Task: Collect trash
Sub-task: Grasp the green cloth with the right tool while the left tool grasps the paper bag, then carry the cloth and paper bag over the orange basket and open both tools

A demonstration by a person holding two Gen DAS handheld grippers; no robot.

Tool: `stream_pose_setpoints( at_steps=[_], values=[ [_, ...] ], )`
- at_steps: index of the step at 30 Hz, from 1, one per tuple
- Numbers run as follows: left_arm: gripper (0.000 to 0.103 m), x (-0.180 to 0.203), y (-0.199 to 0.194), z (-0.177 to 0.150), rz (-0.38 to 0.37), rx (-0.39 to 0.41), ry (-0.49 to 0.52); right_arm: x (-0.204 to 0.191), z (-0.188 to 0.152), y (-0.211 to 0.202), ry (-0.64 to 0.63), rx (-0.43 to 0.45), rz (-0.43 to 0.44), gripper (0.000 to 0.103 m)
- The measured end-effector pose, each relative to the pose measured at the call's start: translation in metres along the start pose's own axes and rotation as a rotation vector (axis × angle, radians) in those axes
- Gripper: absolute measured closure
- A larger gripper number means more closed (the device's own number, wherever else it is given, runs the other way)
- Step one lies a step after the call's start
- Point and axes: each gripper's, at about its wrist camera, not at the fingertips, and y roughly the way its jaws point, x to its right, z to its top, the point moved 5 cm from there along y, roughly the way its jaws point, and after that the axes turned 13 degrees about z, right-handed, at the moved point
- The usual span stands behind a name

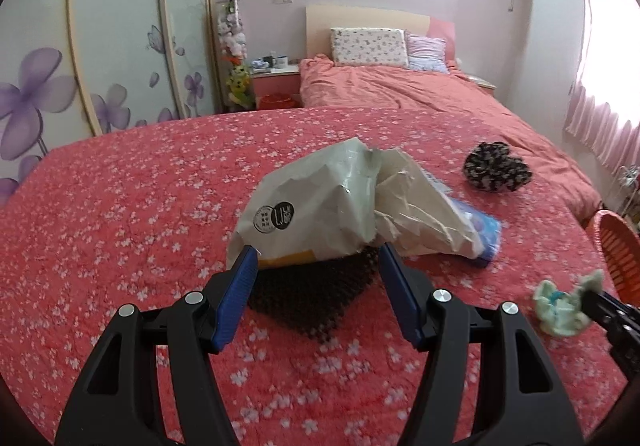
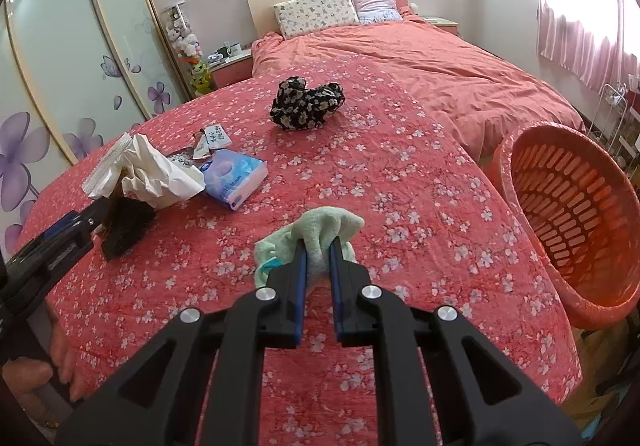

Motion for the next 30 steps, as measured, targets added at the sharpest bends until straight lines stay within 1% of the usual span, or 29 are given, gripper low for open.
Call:
stream_pose_setpoints(
  at_steps=[4, 6, 7, 9, 10, 11, 12, 14, 17, 20, 24, 30],
  values=[
    [0.04, 0.002, 0.005, 0.005, 0.037, 0.026, 0.016, 0.005, 0.0, 0.002, 0.019, -0.008, 0.008, 0.092],
    [0.041, 0.002, 0.007, 0.007, 0.037, 0.04, 0.022, 0.006, -0.001, 0.003, 0.022, -0.011, 0.006, 0.091],
    [0.044, 0.002, 0.007, 0.008, 0.03, 0.043, 0.022, 0.007, -0.001, 0.003, 0.023, -0.011, 0.006, 0.091],
    [0.056, 0.001, 0.008, 0.01, 0.01, 0.046, 0.018, 0.009, -0.002, 0.004, 0.032, -0.015, 0.007, 0.091],
    [0.066, 0.0, 0.009, 0.011, -0.01, 0.044, 0.012, 0.01, -0.002, 0.004, 0.035, -0.015, 0.007, 0.091],
    [0.073, -0.001, 0.009, 0.011, -0.021, 0.044, 0.006, 0.011, -0.002, 0.004, 0.04, -0.016, 0.008, 0.091],
    [0.076, -0.003, 0.008, 0.013, -0.039, 0.045, -0.004, 0.011, -0.002, 0.004, 0.044, -0.016, 0.008, 0.091],
    [0.086, -0.006, 0.006, 0.015, -0.06, 0.052, -0.02, 0.012, -0.002, 0.004, 0.045, -0.015, 0.007, 0.091],
    [0.091, -0.013, 0.001, 0.02, -0.086, 0.073, -0.045, 0.012, -0.002, 0.003, 0.043, -0.013, 0.007, 0.091],
    [0.094, -0.019, -0.002, 0.027, -0.099, 0.078, -0.068, 0.012, -0.001, 0.0, 0.043, -0.006, 0.007, 0.091],
    [0.094, -0.026, -0.01, 0.036, -0.109, 0.07, -0.099, 0.011, 0.002, -0.011, 0.04, 0.01, 0.005, 0.091],
    [0.094, -0.024, -0.035, 0.048, -0.143, 0.083, -0.115, 0.012, 0.007, -0.032, 0.05, 0.04, 0.001, 0.091]
  ],
)
